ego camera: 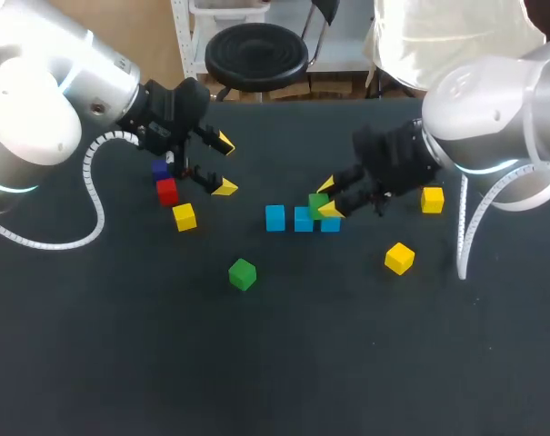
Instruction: Place the blue cubes, place green cubes on the blue cubes, place the yellow cubes on the green cubes, then place the red cubes on the yellow cubes, and place purple cube on the red cubes.
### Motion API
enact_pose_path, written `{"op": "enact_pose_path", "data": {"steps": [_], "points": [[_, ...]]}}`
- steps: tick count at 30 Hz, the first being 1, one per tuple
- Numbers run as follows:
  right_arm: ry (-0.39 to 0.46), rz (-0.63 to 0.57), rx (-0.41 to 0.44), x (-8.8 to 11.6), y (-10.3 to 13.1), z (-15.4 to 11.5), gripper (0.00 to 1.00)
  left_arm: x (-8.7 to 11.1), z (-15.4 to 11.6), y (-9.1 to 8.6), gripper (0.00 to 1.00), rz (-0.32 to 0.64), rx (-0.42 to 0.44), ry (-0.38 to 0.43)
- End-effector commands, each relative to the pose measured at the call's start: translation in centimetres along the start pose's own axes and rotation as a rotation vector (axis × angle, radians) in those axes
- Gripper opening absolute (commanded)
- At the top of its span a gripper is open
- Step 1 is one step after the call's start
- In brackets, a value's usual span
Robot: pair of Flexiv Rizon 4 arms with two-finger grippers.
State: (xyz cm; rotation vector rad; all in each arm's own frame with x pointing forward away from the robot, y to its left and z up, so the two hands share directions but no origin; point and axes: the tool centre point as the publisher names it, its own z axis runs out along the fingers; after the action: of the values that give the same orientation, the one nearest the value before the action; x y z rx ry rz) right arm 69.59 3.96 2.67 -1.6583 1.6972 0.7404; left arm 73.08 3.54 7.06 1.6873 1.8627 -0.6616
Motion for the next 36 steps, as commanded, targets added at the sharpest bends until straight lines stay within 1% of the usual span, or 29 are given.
{"op": "enact_pose_path", "data": {"steps": [1,36], "points": [[0.002,0.003,-0.002,0.01,-0.12,0.0,0.0,0.01,-0.02,-0.04,1.0,0.0,-0.001,0.001],[-0.002,0.008,-0.012,0.15,-0.06,0.26,0.0,0.01,-0.02,-0.04,1.0,0.0,-0.001,0.001]]}}
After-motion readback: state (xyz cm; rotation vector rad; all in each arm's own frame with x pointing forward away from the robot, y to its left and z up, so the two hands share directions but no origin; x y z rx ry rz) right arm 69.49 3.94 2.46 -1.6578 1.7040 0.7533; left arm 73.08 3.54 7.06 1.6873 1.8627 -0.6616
